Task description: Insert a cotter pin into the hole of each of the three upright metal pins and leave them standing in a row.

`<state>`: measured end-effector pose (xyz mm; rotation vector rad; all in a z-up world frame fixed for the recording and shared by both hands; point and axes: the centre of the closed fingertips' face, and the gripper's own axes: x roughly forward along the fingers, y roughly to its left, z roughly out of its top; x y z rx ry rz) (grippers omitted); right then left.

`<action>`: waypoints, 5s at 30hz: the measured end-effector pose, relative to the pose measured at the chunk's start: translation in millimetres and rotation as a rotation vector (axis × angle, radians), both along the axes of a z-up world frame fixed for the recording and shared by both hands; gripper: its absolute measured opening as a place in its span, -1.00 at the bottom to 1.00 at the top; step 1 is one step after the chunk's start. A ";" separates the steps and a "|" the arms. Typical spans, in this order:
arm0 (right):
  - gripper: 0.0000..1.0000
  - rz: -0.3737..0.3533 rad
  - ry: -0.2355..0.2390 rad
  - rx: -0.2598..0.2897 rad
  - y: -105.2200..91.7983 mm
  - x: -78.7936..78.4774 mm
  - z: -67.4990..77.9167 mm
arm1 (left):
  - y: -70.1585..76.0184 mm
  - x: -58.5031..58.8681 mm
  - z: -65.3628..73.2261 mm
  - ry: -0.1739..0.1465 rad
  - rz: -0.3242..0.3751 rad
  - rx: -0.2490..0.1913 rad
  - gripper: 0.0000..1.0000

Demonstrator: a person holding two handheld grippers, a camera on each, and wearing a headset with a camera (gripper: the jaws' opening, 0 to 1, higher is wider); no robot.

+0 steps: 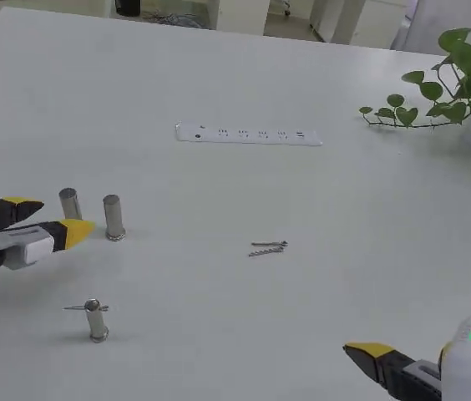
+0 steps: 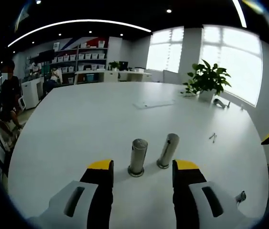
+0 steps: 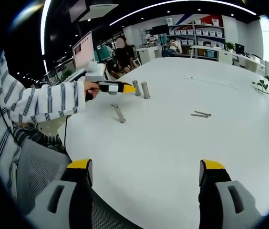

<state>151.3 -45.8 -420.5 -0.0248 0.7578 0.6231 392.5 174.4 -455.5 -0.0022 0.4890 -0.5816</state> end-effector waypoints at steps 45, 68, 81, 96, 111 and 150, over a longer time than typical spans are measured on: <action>0.75 0.008 0.040 0.029 5.8 5.6 7.4 | -8.8 25.7 -10.4 -0.118 -0.026 0.075 -0.79; 0.75 0.022 -0.016 0.086 16.5 9.9 22.0 | 39.7 -8.6 13.5 -0.075 0.045 0.100 -0.80; 0.75 0.057 -0.061 0.118 26.1 6.1 28.8 | 40.7 -62.2 57.2 -0.097 0.078 0.046 -0.80; 0.77 0.147 -0.096 0.116 30.2 2.5 33.2 | 24.1 -129.8 77.5 -0.107 0.106 0.084 -0.80; 0.77 0.171 -0.120 0.116 20.3 2.2 34.7 | -23.1 -167.3 74.2 -0.085 0.053 0.076 -0.80; 0.76 0.145 -0.107 0.115 -36.3 -1.9 19.3 | -103.5 -179.1 28.8 0.008 0.012 0.095 -0.80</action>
